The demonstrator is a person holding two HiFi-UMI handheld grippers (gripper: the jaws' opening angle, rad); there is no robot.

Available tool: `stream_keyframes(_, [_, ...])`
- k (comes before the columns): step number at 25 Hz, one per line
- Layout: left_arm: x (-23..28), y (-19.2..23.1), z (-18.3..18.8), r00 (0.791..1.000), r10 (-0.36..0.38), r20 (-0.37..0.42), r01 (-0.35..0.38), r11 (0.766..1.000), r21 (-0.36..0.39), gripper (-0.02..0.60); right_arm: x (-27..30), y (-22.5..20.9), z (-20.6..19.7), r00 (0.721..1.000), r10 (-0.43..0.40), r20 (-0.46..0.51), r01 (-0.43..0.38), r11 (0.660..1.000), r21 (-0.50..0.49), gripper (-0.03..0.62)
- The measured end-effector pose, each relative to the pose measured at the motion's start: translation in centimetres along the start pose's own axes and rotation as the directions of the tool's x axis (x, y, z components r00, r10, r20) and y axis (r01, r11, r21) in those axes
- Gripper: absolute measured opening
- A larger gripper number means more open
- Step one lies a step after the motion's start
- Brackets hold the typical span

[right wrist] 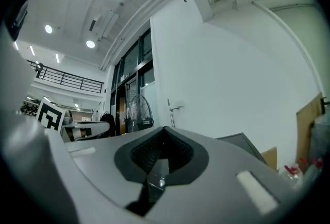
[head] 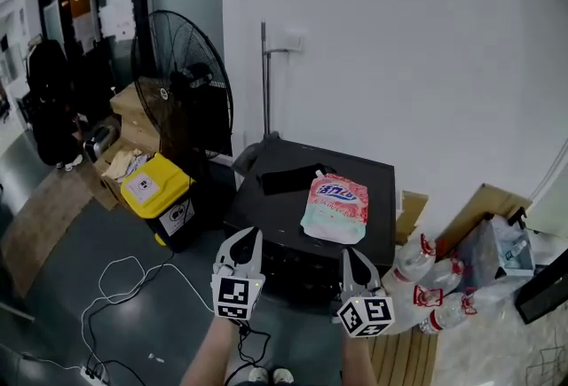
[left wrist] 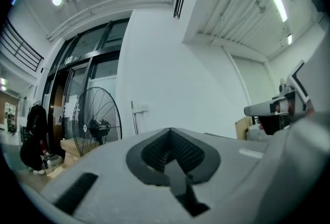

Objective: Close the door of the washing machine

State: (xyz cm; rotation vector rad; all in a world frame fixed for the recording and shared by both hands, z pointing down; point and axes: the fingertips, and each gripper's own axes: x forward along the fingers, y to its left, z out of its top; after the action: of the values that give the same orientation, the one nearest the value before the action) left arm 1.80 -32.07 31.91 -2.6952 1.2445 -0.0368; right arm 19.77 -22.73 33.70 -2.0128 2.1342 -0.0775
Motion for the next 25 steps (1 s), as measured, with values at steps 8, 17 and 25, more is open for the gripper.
stream_keyframes(8, [-1.0,-0.7,2.3,1.0,-0.01,0.028,0.01,1.0,0.014,0.006,-0.5,0.3,2.5,0.999,-0.009,0.053,0.01,1.0,-0.02,0.014])
stream_keyframes(17, [-1.1,-0.3,2.3,1.0,0.007,0.02,-0.007,1.0,0.005,0.006,-0.5,0.5,2.7,0.999,-0.01,0.048,0.011,0.999,-0.033,0.012])
stream_keyframes(25, [-1.0,-0.4,1.7,1.0,0.008,0.008,-0.008,1.0,0.0,0.006,-0.2,0.6,2.2,1.0,0.003,0.031,-0.002,0.999,-0.038,0.012])
